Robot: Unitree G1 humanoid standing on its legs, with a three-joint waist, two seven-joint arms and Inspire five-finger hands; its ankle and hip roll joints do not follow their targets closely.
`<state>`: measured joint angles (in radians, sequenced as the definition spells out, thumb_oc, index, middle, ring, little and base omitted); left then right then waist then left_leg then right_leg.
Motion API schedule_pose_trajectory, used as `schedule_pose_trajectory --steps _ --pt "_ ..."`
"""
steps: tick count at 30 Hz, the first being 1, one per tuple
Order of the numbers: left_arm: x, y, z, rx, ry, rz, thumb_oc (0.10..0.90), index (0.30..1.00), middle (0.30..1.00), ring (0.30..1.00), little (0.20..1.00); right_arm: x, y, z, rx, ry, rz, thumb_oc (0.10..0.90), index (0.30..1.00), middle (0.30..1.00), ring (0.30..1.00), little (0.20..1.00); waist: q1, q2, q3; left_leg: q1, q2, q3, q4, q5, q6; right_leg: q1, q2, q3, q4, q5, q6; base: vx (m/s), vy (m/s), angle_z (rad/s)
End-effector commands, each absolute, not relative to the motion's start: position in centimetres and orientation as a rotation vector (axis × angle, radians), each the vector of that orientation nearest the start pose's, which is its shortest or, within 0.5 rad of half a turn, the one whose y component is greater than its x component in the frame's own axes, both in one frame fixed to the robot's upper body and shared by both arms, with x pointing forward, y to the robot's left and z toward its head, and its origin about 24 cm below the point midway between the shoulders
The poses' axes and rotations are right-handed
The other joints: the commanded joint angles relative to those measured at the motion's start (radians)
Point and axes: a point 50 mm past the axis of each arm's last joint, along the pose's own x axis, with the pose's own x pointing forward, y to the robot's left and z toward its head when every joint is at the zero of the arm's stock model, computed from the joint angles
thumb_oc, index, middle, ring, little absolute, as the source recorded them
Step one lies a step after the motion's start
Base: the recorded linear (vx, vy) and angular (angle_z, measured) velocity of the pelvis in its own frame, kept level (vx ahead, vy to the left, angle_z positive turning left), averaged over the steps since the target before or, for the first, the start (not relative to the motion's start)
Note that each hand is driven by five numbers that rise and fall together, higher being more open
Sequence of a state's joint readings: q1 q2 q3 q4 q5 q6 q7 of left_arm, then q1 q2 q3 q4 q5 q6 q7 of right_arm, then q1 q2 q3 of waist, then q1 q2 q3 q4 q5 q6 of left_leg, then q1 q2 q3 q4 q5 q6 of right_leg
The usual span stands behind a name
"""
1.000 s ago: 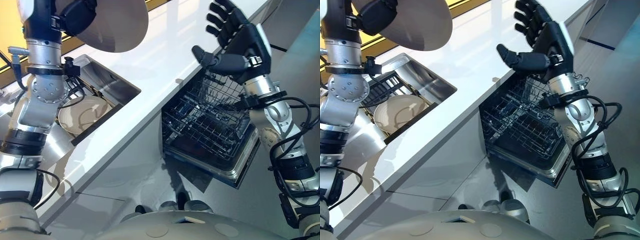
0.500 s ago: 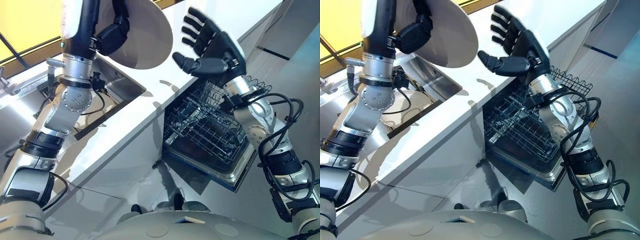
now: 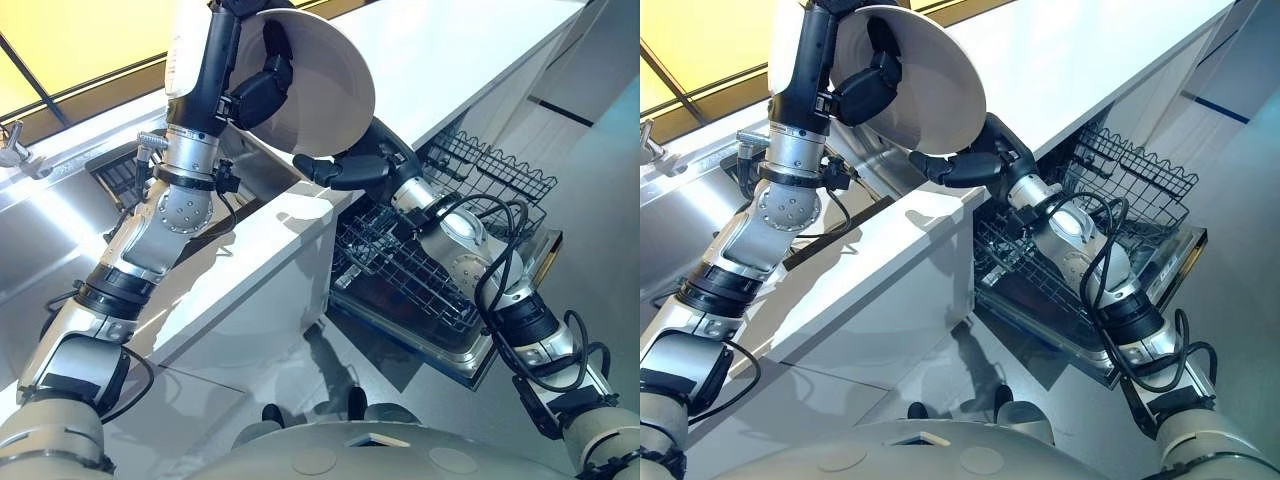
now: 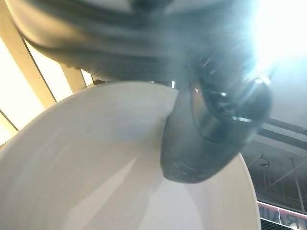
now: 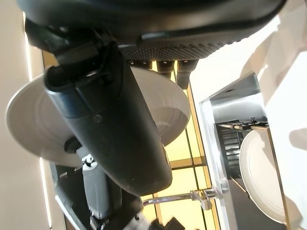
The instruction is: Pick up plates and place into dishwasher.
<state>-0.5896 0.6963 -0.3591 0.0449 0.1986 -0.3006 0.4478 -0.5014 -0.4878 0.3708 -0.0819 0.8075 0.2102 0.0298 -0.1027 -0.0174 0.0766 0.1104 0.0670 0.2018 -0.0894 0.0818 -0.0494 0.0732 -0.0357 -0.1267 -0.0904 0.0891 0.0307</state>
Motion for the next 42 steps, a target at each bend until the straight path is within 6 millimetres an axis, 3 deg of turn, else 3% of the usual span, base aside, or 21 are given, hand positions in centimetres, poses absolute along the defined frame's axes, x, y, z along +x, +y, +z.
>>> schedule_pose_trajectory --steps 1,10,16,21,23,35,42 --pt "28.7 12.4 26.6 0.679 -1.210 -0.105 0.100 0.300 0.300 0.300 0.200 31.0 -8.2 22.5 0.250 -0.369 0.701 0.800 0.900 0.900 0.900 0.900 0.012 -0.001 -0.074 -0.018 -0.053 -0.044 0.002 -0.044 0.026 -0.011 0.049 -0.038 0.106 -0.099 0.060 0.00 0.000 0.00" --pt "28.5 11.6 25.3 0.673 -1.124 -0.186 0.100 0.300 0.300 0.300 0.200 31.3 -8.8 22.7 0.267 -0.438 0.573 0.800 0.900 0.900 0.900 0.900 0.026 0.001 -0.062 -0.019 -0.054 -0.055 0.002 -0.042 0.027 -0.009 0.047 -0.036 0.102 -0.092 0.062 0.01 -0.003 0.02" --pt "29.2 14.1 23.9 0.712 -1.028 -0.120 0.100 0.300 0.300 0.300 0.200 31.2 -10.4 23.6 0.289 -0.485 0.522 0.800 0.900 0.900 0.900 0.900 0.035 0.003 -0.060 -0.020 -0.053 -0.058 0.002 -0.043 0.026 -0.008 0.046 -0.037 0.100 -0.091 0.064 0.00 0.000 0.00" --pt "29.2 14.9 23.1 0.710 -1.002 -0.097 0.100 0.300 0.300 0.300 0.200 31.0 -10.7 23.8 0.286 -0.504 0.516 0.800 0.900 0.900 0.900 0.900 0.039 0.006 -0.059 -0.022 -0.052 -0.065 0.003 -0.041 0.026 -0.011 0.044 -0.036 0.102 -0.092 0.063 0.00 0.001 0.01" --pt "29.2 14.9 22.8 0.709 -0.994 -0.097 0.100 0.300 0.300 0.300 0.200 30.9 -10.8 23.8 0.290 -0.512 0.510 0.100 0.300 0.300 0.300 0.200 0.040 0.006 -0.060 -0.024 -0.053 -0.068 0.002 -0.041 0.026 -0.011 0.043 -0.036 0.102 -0.092 0.063 0.00 0.003 0.04" --pt "30.0 15.5 21.0 0.708 -0.891 -0.086 0.100 0.300 0.300 0.300 0.200 30.7 -11.0 23.9 0.271 -0.539 0.498 0.100 0.300 0.300 0.300 0.200 0.041 0.010 -0.058 -0.024 -0.052 -0.072 0.003 -0.042 0.026 -0.009 0.040 -0.033 0.105 -0.098 0.062 0.00 0.000 0.03" --pt "29.8 16.0 21.3 0.681 -0.926 -0.040 0.100 0.300 0.300 0.300 0.200 30.9 -11.2 22.9 0.257 -0.500 0.491 0.100 0.300 0.300 0.300 0.200 0.043 0.007 -0.060 -0.026 -0.049 -0.078 0.002 -0.040 0.025 -0.007 0.041 -0.031 0.107 -0.102 0.059 0.00 0.000 0.00"
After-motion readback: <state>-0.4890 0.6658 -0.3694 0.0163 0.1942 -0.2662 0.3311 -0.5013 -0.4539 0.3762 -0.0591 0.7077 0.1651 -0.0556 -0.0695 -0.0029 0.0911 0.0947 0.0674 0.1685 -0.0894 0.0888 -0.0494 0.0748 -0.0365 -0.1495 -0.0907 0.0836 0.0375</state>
